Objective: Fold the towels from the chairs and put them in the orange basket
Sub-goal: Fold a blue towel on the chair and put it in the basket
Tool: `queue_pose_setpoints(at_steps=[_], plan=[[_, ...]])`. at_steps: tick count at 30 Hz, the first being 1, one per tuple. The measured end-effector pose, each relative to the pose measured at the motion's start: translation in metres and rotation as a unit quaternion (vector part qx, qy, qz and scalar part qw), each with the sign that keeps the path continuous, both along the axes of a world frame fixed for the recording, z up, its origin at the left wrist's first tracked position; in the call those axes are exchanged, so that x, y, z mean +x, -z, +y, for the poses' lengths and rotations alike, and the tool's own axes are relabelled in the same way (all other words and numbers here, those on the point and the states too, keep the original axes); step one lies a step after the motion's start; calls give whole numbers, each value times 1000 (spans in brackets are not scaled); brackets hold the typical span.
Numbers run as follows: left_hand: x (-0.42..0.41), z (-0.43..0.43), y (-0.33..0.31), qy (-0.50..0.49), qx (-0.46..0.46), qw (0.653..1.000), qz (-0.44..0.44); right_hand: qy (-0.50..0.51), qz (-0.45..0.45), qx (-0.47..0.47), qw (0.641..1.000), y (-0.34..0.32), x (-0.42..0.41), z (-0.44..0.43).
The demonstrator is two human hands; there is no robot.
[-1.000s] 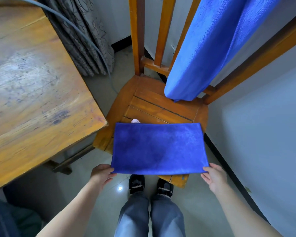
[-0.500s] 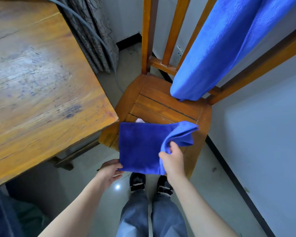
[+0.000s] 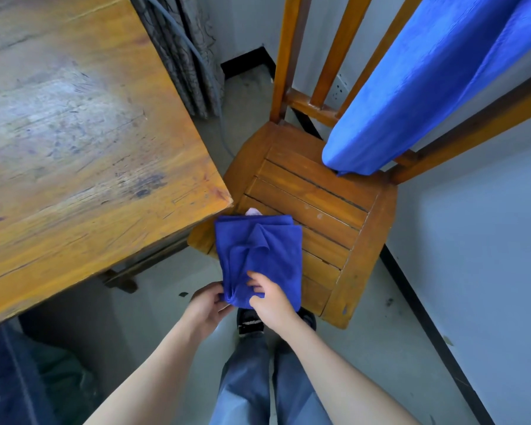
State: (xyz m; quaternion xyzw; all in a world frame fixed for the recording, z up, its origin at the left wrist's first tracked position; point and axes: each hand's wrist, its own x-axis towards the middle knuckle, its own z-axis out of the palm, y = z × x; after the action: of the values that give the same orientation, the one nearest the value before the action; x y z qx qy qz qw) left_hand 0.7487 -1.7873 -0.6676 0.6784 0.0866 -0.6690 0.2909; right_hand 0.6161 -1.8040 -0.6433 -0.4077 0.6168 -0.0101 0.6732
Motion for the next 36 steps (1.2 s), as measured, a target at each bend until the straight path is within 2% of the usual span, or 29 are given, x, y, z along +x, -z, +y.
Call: queue_pose_setpoints(at_steps=[4, 9, 13, 20, 22, 24, 26, 27, 29, 30, 32, 36], plan=[[-3, -4, -5, 13, -4, 1000, -1, 38, 13, 6, 999, 6, -9, -7], [0, -5, -3, 154, -35, 985, -68, 122, 27, -24, 992, 7, -11, -37], [1, -2, 4, 240, -39, 962, -126, 93, 24, -41, 995, 12, -6, -57], [9, 5, 9, 269, -21, 951, -149, 1, 20, -34, 999, 5, 16, -77], [11, 3, 13, 268, -21, 948, -168, -29, -26, -25, 999, 3, 23, -82], [14, -1, 20, 270, -23, 937, -222, -1, -62, -34, 997, 3, 24, -86], [17, -8, 23, 304, -47, 906, -292, 110, -37, -67, 991, 5, 14, -89], [18, -14, 22, 330, -68, 884, -323, 131, 30, -106, 985, 9, 4, -92], [17, -28, 17, 387, -111, 837, -372, 48, 207, -175, 961, 17, -20, -95], [16, -35, 16, 416, -131, 811, -390, 0, 254, -190, 948, 20, -33, -97], [12, -51, 14, 469, -169, 761, -415, -68, 264, -187, 944, 23, -51, -100], [-3, -80, 11, 563, -223, 674, -422, -117, 213, -161, 957, 24, -64, -109]])
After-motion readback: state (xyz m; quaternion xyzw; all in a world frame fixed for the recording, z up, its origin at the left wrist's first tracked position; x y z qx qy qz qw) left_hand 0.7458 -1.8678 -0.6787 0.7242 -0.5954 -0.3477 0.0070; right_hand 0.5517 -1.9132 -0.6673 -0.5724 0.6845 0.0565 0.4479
